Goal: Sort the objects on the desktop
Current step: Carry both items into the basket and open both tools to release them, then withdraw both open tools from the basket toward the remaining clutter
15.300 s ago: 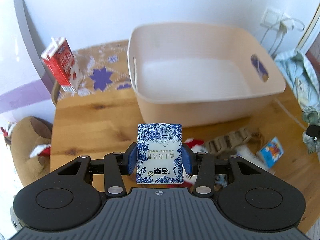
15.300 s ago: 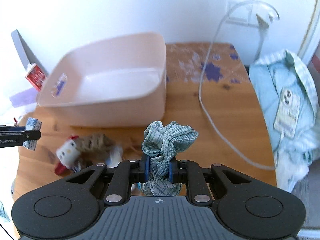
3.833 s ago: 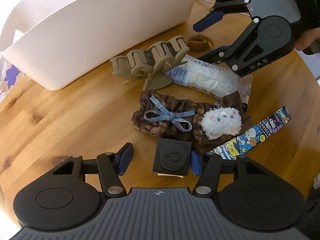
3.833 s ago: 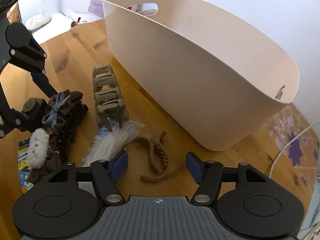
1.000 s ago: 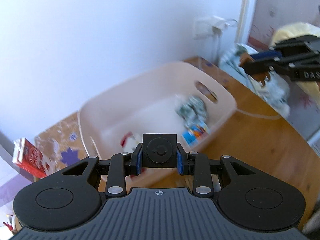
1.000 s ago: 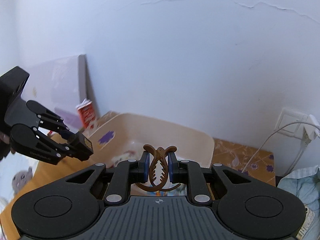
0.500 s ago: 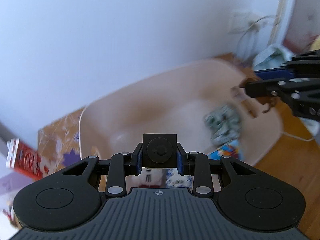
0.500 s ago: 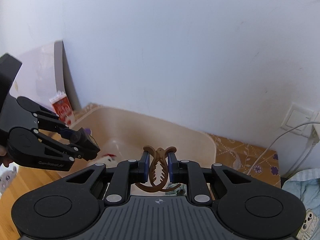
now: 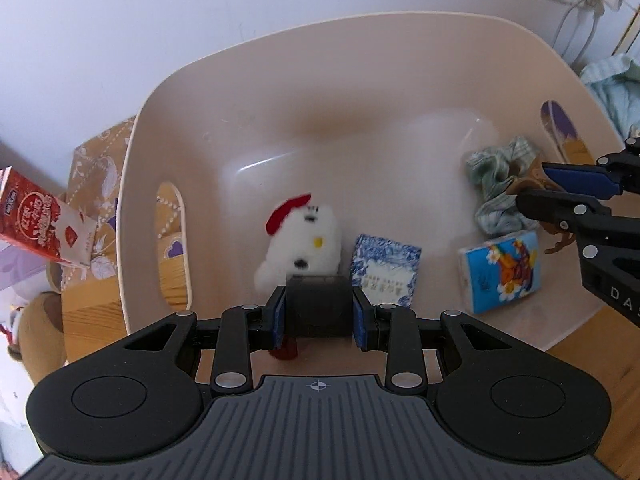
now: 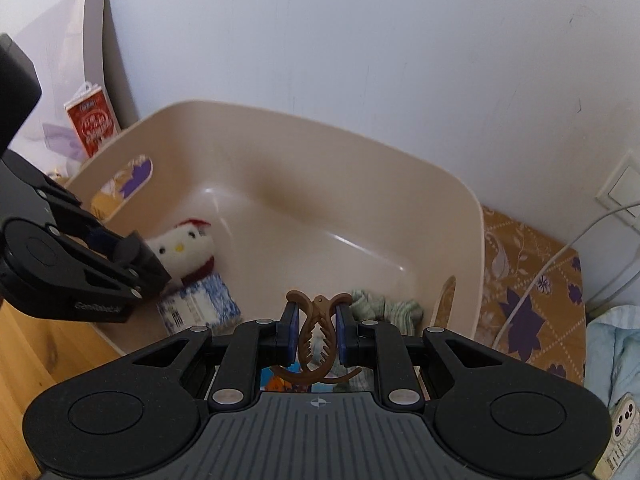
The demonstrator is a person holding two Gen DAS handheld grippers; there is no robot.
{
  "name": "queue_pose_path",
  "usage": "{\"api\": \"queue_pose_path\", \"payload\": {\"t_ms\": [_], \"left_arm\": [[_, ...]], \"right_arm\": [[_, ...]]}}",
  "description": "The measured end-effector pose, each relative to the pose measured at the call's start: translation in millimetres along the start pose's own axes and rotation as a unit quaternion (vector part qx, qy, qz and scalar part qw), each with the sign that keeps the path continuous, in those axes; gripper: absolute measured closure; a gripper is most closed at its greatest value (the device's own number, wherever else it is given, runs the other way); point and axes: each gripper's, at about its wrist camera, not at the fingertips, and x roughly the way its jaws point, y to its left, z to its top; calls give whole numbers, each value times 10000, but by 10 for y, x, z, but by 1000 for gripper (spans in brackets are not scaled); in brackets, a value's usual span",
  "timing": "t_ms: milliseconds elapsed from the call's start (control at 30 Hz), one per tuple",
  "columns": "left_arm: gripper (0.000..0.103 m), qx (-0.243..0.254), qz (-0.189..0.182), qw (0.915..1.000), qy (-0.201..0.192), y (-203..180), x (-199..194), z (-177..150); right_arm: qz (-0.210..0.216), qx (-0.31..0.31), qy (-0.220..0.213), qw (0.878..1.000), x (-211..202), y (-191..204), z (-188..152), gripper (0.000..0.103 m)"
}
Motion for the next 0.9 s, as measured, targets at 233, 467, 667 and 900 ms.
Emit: {"api": "queue_pose_path", "payload": {"t_ms": [233, 467, 667, 900], "left_arm": [[36, 79, 16, 9991, -418, 11, -206, -80], [33, 89, -179, 9972, -723, 26, -490, -224], [33, 213, -98, 9943, -1036, -9, -729, -457], [33, -270, -155, 9916, -1258, 150, -979, -682]], "right_arm": [[21, -118, -234, 9997, -79, 75, -10, 43], [153, -214, -821, 9963, -459, 156, -81, 22], [246, -358, -1179, 9921, -846, 176, -310, 5], [194, -447, -1227, 9913, -1175, 147, -740, 0]]}}
